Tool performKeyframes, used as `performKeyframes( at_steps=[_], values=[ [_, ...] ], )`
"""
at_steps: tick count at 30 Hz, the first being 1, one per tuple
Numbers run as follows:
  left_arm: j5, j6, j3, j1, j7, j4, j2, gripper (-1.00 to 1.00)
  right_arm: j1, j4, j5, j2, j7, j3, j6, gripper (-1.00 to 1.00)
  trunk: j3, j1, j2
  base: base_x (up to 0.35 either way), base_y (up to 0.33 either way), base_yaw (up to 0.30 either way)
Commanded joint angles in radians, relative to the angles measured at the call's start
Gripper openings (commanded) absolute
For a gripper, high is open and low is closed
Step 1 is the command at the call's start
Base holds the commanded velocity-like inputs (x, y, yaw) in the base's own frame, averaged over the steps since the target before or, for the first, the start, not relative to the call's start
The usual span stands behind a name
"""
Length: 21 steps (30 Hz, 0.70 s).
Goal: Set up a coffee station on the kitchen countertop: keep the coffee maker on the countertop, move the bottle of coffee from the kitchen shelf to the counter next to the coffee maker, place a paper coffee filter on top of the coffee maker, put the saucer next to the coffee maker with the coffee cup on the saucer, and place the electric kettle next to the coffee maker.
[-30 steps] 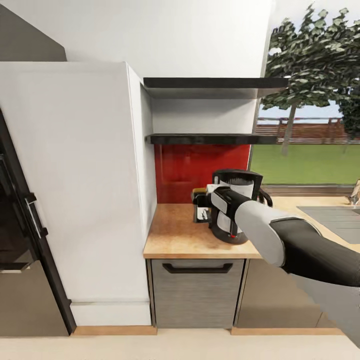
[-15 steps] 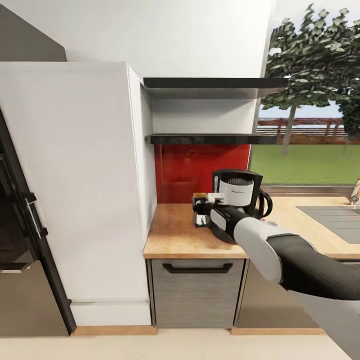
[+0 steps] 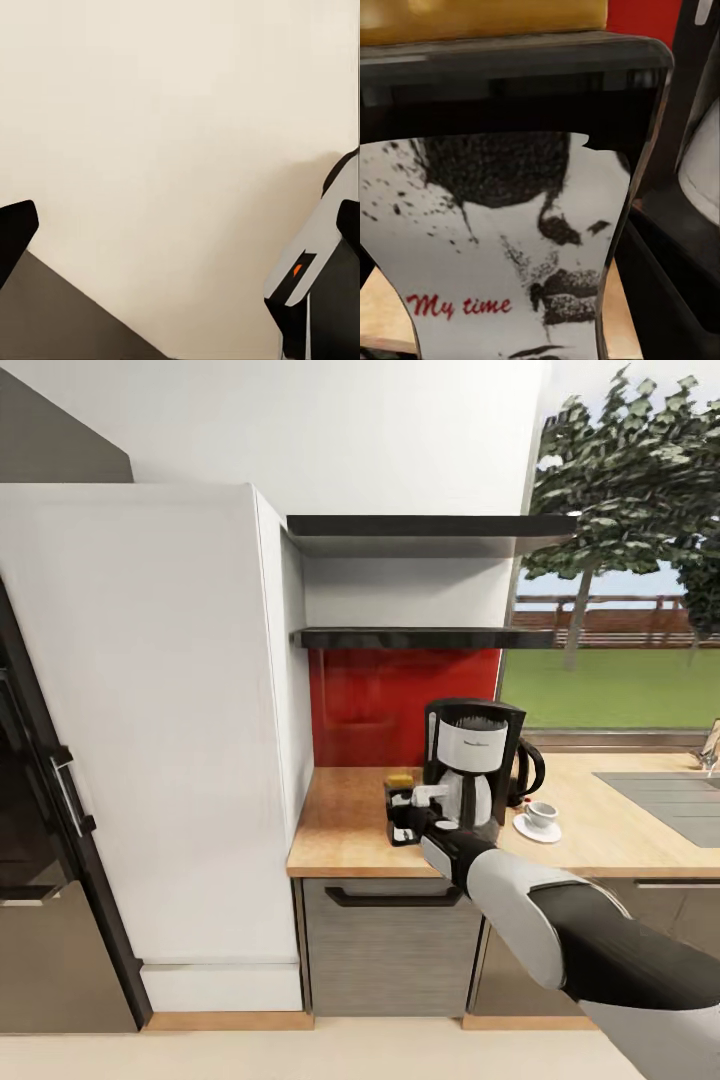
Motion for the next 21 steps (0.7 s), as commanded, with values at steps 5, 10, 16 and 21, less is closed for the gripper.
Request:
performKeyframes(
  at_steps=[5, 10, 16, 21],
  values=[
    [0.013, -0.035, -0.003, 0.001, -0.007, -0.021, -0.006, 1.00, 0.024, 0.003, -0.002, 0.001, -0.016, 0.006, -0.063, -1.00, 0.000, 0.000, -0.001, 0.000, 0.000, 0.000],
    [0.018, -0.041, -0.001, 0.001, -0.007, -0.062, -0.013, 1.00, 0.028, 0.003, -0.002, 0.001, -0.034, 0.006, -0.103, -1.00, 0.000, 0.000, -0.001, 0.000, 0.000, 0.000],
    [0.048, -0.042, -0.001, 0.001, -0.007, -0.100, -0.023, 1.00, 0.039, 0.002, -0.006, 0.001, -0.071, 0.006, -0.123, -1.00, 0.000, 0.000, -0.001, 0.000, 0.000, 0.000],
    [0.068, -0.042, -0.001, 0.001, -0.007, -0.121, -0.039, 1.00, 0.041, 0.003, -0.013, 0.001, -0.116, 0.005, -0.134, -1.00, 0.000, 0.000, -0.001, 0.000, 0.000, 0.000]
  ],
)
